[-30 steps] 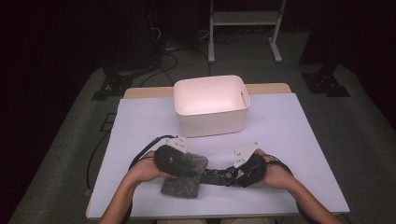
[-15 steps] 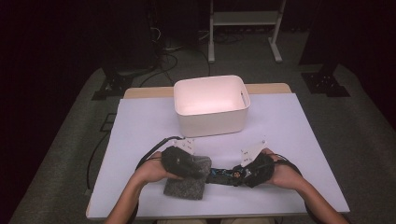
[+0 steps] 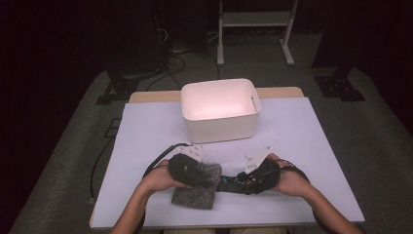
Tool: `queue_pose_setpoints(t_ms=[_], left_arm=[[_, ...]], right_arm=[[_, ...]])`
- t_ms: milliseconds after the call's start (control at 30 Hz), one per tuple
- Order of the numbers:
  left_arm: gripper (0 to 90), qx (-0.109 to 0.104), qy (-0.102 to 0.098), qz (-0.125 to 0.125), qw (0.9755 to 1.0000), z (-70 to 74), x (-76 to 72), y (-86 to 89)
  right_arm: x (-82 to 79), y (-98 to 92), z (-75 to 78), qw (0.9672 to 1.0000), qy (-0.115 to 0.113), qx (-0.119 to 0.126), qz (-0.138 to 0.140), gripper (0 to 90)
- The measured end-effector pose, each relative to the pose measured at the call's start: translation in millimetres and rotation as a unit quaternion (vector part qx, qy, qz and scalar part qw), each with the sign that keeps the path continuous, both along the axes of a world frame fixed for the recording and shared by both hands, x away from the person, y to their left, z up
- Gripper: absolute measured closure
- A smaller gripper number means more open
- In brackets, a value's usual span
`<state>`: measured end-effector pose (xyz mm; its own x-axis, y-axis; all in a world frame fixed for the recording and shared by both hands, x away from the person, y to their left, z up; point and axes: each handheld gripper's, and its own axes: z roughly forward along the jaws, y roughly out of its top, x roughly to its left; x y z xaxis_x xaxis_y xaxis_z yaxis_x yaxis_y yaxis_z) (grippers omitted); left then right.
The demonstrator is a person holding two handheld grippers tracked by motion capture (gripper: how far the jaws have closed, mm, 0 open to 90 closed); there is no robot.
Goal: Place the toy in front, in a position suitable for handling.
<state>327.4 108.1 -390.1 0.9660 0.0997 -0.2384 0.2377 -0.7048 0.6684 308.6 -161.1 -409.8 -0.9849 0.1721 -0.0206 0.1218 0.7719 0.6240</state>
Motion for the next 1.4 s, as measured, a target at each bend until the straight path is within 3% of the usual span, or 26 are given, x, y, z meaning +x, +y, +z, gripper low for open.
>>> queue_pose_setpoints(t_ms=[200, 367, 500, 700, 900, 1200, 1400], left_arm=[[77.5, 0.007, -0.009, -0.004, 0.9999, 3.4, -2.1, -4.6], [77.5, 0.009, -0.019, -0.023, 0.9995, 14.3, -3.0, -20.3], [77.5, 0.025, -0.024, -0.035, 0.9988, 13.6, -2.4, -32.7], [77.5, 0.008, -0.014, -0.012, 0.9998, 9.6, 0.1, -12.6], [77.5, 0.005, -0.002, 0.013, 0.9999, -0.9, -0.8, 9.3], [77.6, 0.013, -0.003, 0.001, 0.9999, -3.3, -1.0, 1.2], [77.6, 0.007, 0.002, 0.003, 1.0, -4.7, -1.4, 2.5]], right_arm=[[0.0, -1.2, -0.5, 1.0, 0.001, -0.001, 0.0, 57.6], [-1.1, -0.8, -2.0, 1.0, 0.0, 0.0, 0.0, 57.6], [-2.1, -2.0, -2.6, 1.0, -0.004, 0.003, -0.002, 58.4], [-2.6, -4.1, -3.6, 0.9999, -0.005, 0.011, -0.005, 58.8], [-1.5, -4.2, -3.5, 0.9999, 0.001, 0.011, -0.007, 58.5], [-0.7, 13.1, -0.1, 0.9999, -0.01, -0.014, 0.001, 53.1], [2.5, 37.6, 2.2, 0.9987, -0.02, -0.043, 0.018, 51.6]])
